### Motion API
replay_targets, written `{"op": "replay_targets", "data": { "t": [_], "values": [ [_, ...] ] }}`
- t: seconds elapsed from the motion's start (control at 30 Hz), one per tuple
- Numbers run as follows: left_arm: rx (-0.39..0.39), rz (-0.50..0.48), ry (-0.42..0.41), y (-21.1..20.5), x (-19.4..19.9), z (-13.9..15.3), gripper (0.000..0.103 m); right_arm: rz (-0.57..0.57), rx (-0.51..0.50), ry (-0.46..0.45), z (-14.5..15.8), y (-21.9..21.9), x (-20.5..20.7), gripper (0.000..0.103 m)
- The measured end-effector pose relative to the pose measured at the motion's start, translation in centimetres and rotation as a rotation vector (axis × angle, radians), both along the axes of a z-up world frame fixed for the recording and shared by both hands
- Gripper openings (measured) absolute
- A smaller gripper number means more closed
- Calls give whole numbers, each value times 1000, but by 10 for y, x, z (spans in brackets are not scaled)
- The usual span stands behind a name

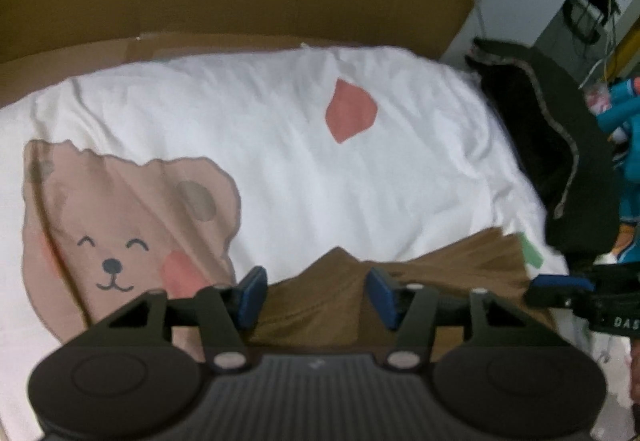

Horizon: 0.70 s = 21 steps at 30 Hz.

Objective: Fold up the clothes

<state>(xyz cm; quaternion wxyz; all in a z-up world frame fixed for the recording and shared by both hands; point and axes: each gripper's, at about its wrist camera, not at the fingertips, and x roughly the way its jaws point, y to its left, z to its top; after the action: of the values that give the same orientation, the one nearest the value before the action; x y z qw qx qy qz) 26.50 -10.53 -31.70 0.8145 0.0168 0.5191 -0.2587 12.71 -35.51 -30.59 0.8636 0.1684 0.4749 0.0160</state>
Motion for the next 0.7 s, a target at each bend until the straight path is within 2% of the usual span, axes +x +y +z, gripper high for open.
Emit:
{"op": "replay_targets", "data": {
  "t": [0.2, 0.3, 0.43, 0.53, 0.7],
  "values": [
    [-56, 0, -15, 7, -15, 20, 59, 47, 29, -28, 8, 13, 6, 25],
    [-85, 5, 15, 13, -25, 19, 59, 26, 45, 8, -3, 14, 10, 25],
    [-73, 8, 39, 27, -41, 9, 58, 29, 19, 42, -13, 13, 6, 25],
    [-86, 36, 52, 43, -53, 5, 57, 75, 7, 20, -4, 12, -6, 27],
    [-100, 57, 61, 66, -74, 11, 57, 235, 24, -18, 15, 28, -42, 27]
  ]
}}
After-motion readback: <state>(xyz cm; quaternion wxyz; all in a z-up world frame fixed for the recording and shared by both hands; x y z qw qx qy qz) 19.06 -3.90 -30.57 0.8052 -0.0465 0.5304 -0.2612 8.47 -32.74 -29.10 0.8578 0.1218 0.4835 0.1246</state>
